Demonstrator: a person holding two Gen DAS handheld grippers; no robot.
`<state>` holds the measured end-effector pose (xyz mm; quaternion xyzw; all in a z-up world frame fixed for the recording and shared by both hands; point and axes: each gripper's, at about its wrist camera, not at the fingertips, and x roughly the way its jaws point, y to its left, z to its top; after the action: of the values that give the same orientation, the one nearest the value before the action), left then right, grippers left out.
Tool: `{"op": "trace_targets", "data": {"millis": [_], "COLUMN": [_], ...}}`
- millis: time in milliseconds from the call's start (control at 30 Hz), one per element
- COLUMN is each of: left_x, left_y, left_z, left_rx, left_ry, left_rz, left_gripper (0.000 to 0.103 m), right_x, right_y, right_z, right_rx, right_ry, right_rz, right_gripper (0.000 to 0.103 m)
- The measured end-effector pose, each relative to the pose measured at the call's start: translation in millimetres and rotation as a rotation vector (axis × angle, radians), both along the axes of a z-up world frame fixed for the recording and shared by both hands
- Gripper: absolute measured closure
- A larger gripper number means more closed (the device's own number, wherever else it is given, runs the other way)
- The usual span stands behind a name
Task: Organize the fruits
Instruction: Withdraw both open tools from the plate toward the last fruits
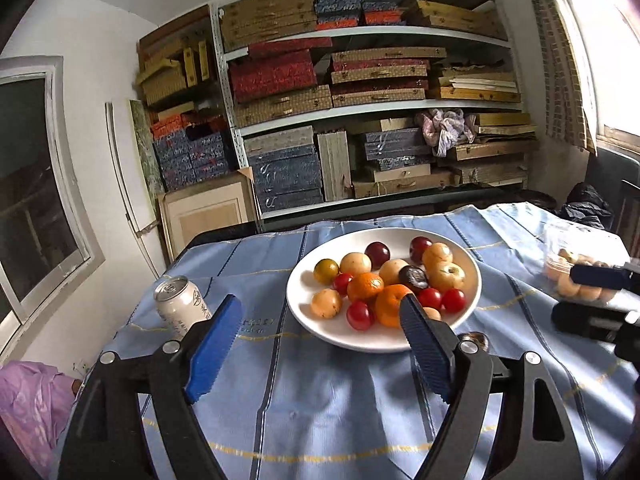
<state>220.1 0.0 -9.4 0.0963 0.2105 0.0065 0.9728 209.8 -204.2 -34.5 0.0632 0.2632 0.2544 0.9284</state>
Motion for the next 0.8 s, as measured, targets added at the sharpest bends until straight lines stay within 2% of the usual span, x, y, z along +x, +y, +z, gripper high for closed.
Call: {"op": "trace_targets", "data": {"millis": [233,400,800], "left_x": [-10.5,-5.0,11.0], "left_y": [-12.4,-20.9,-34.6], "left_z": [-7.9,-20.2,-42.9], "left_rx": [-0.002,-0.001,0.02], "left_ry": [0.018,0.044,0.093], "left_rz": [-0.01,-0.01,-0.03], "left_gripper": [0.018,0.016,0.016], "right_x": [-4.3,0.7,1.6], "right_y": [-16.1,-27.6,-28.2], "right_z": [-32.8,-36.4,-37.4], "right_rx": [0.03,0.074,0.089], "right_ry": [0.083,0.111,0.137], "right_rz": [-0.017,-0.042,-0.041], "right_gripper": [0.023,0.015,0.012]}}
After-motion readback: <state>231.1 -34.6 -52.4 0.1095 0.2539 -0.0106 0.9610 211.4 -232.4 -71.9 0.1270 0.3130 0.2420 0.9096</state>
